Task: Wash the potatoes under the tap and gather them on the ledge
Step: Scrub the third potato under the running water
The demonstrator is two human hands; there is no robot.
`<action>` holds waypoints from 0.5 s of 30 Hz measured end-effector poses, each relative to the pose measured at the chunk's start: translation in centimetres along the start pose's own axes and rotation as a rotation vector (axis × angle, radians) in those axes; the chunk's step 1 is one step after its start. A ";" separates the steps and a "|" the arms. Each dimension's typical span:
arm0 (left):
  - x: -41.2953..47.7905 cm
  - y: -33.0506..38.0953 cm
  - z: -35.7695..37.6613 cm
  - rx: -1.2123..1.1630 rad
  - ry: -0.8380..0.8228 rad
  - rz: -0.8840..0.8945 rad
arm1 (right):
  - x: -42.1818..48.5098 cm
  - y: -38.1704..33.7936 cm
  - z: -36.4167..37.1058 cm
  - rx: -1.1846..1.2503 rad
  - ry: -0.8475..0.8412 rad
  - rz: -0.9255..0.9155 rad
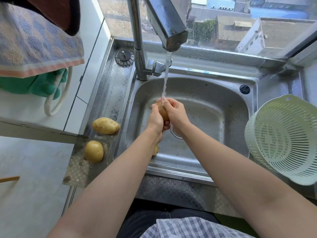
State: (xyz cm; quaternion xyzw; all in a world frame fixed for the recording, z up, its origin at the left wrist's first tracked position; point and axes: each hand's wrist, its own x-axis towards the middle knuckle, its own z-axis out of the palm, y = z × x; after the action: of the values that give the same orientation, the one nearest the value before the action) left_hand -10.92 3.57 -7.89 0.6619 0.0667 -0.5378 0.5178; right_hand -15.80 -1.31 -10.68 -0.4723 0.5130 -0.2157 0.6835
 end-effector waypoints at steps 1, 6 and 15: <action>0.1 0.1 -0.2 -0.006 0.005 0.002 | 0.1 0.1 -0.6 0.028 -0.104 0.003; 0.5 0.7 -0.7 -0.061 -0.065 -0.080 | 0.0 0.9 -1.1 -0.047 -0.243 -0.030; 1.1 1.1 -1.6 -0.084 -0.162 -0.130 | 0.1 0.7 -1.5 -0.183 -0.320 -0.102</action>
State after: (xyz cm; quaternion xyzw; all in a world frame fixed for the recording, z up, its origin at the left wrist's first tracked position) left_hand -8.74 3.80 -8.26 0.5882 0.0898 -0.6189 0.5128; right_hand -17.26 -1.66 -11.40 -0.5863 0.3904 -0.1248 0.6988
